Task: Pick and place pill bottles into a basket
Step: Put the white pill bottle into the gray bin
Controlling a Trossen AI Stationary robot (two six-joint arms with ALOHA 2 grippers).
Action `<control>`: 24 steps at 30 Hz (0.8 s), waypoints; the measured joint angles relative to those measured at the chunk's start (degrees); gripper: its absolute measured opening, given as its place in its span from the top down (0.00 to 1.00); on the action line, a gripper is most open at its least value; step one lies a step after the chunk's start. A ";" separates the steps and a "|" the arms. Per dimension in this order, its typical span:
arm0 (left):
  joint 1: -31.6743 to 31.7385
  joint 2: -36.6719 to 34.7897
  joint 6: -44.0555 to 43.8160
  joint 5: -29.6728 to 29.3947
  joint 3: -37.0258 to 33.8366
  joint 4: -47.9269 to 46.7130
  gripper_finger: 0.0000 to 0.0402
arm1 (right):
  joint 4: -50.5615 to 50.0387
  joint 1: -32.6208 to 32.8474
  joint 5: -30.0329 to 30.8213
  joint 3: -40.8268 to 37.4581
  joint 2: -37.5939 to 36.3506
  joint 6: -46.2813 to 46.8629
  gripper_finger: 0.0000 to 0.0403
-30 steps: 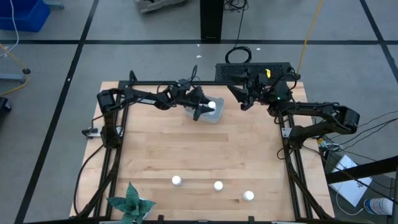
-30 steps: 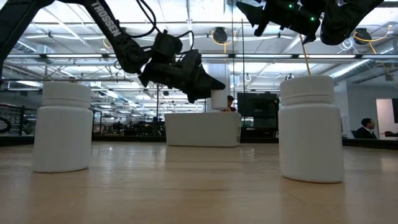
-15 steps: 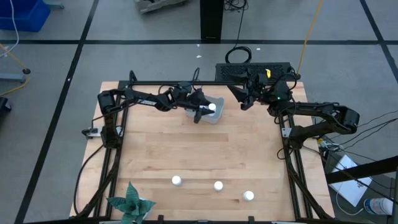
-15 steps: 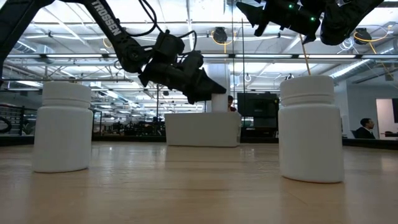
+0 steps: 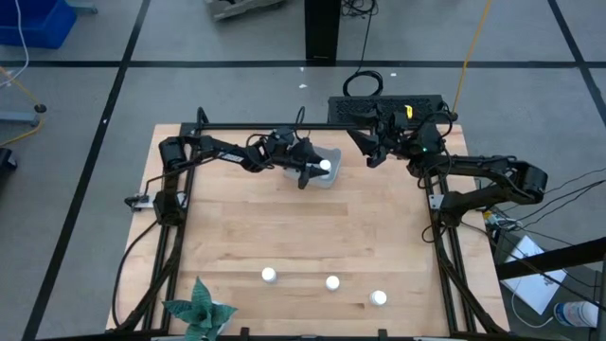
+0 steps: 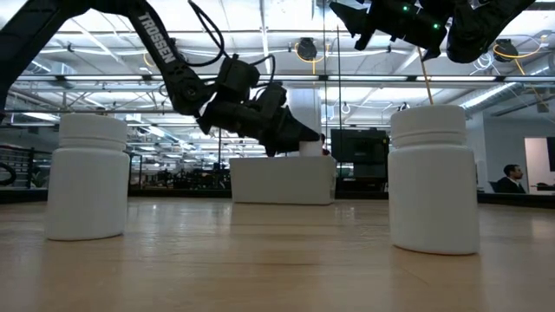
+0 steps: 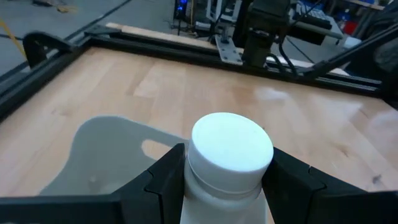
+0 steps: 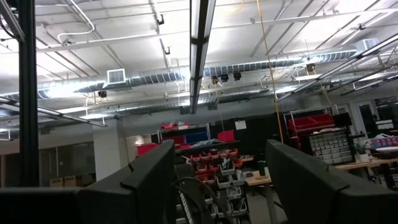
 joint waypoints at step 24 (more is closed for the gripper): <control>-1.84 0.20 7.66 -4.83 0.49 -4.84 0.56 | 0.03 0.00 0.02 0.00 0.00 -0.19 0.40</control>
